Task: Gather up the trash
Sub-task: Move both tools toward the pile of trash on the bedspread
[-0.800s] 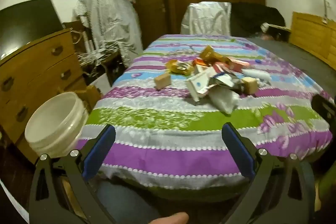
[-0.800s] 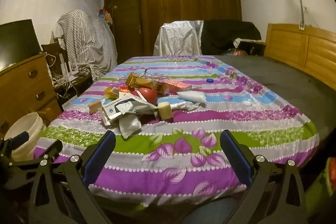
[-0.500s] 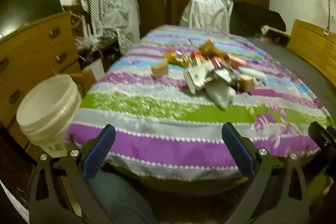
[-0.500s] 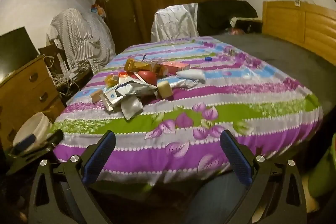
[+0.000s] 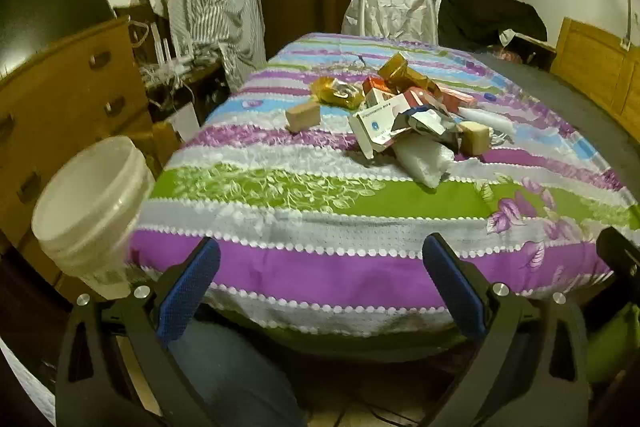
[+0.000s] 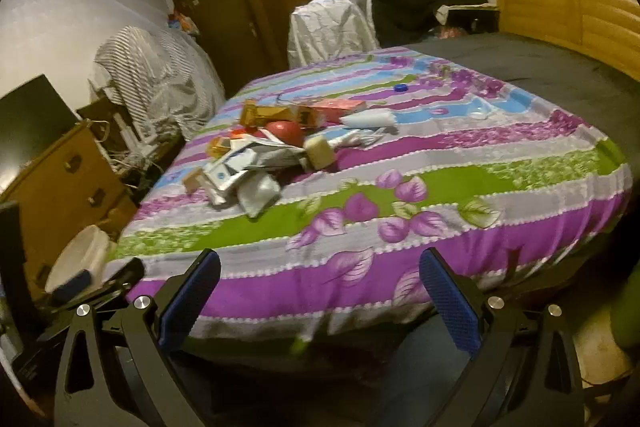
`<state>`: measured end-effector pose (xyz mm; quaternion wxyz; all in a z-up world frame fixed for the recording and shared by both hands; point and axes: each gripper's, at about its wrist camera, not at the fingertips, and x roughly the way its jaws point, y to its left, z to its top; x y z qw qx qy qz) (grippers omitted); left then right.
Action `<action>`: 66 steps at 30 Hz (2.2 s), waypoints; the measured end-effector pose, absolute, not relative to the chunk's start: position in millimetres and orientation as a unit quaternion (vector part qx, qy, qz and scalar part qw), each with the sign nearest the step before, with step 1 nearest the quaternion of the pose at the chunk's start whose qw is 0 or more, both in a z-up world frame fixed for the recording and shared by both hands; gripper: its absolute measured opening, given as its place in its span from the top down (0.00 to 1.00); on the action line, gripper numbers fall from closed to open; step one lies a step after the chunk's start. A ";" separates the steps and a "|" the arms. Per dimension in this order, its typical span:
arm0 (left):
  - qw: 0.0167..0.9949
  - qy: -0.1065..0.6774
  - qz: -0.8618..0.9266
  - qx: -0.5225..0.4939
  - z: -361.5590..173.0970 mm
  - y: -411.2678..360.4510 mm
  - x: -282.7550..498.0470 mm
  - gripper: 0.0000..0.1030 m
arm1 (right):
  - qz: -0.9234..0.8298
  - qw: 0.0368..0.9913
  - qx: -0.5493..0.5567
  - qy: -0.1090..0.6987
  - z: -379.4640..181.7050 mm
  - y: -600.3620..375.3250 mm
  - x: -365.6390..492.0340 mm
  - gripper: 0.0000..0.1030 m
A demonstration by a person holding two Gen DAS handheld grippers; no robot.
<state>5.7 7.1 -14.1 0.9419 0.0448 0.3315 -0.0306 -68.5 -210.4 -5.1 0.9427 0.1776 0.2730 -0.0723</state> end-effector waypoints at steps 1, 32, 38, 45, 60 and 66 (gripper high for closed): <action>0.942 0.330 -0.029 0.050 -13.9 5.1 5.4 0.05 | -0.074 0.943 0.174 0.273 -4.9 -210.4 -66.6 0.04; 0.929 0.364 0.028 0.066 -31.3 14.0 22.3 0.05 | -0.070 0.944 0.135 0.293 -15.2 -198.3 -49.0 0.04; 0.926 0.370 0.030 0.069 -34.3 13.7 24.0 0.05 | -0.071 0.941 0.139 0.301 -19.6 -200.8 -45.1 0.04; 0.924 0.375 0.033 0.070 -37.7 15.0 27.0 0.05 | -0.071 0.939 0.139 0.308 -22.4 -201.2 -41.9 0.04; 0.913 0.400 0.039 0.067 -55.9 17.0 51.1 0.05 | -0.045 0.945 0.091 0.309 -25.6 -197.8 -5.9 0.04; 0.907 0.415 0.044 0.062 -67.5 22.5 70.0 0.05 | -0.017 0.945 0.100 0.311 -27.8 -202.8 32.8 0.04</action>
